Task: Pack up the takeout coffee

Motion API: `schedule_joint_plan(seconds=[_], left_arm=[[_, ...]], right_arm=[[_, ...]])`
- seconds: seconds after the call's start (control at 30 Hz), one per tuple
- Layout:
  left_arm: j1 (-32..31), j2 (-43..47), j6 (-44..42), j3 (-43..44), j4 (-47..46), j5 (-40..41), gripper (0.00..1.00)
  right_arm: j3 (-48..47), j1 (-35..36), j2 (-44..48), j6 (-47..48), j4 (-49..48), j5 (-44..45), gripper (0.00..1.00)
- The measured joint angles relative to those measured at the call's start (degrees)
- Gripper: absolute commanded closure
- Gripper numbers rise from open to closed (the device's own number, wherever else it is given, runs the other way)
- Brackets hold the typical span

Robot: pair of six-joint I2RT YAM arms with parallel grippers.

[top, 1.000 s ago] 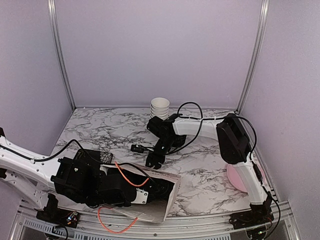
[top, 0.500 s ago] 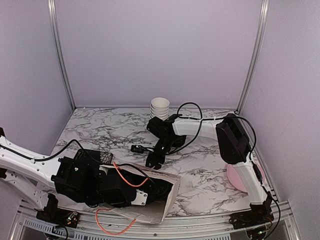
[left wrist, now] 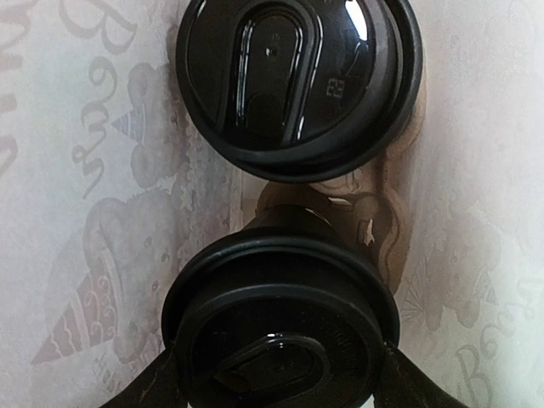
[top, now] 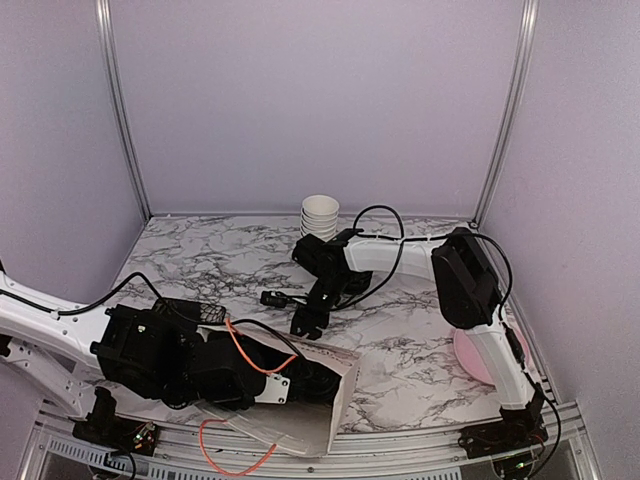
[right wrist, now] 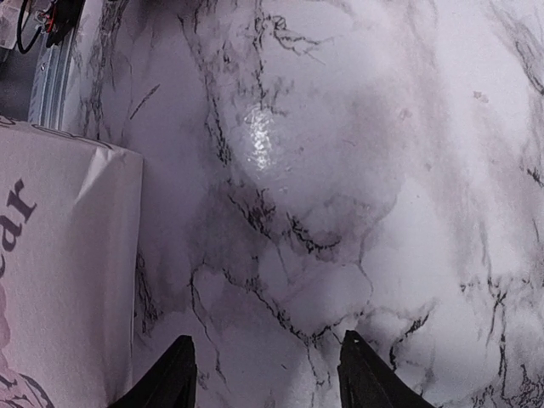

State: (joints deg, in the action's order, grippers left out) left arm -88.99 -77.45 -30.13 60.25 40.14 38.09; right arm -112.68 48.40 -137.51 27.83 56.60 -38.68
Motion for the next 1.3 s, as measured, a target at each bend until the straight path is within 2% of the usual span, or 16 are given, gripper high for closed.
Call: schedule_joint_plan(seconds=[0.4, 1.3], left_arm=[[0.13, 0.02, 0.70, 0.00, 1.40, -3.15, 0.61], [1.31, -0.11, 0.11, -0.02, 0.22, -4.48, 0.61]], right_arm=[[-0.70, 0.13, -0.28, -0.26, 0.00, 0.24, 0.44], [-1.03, 0.72, -0.35, -0.28, 0.02, 1.38, 0.44]])
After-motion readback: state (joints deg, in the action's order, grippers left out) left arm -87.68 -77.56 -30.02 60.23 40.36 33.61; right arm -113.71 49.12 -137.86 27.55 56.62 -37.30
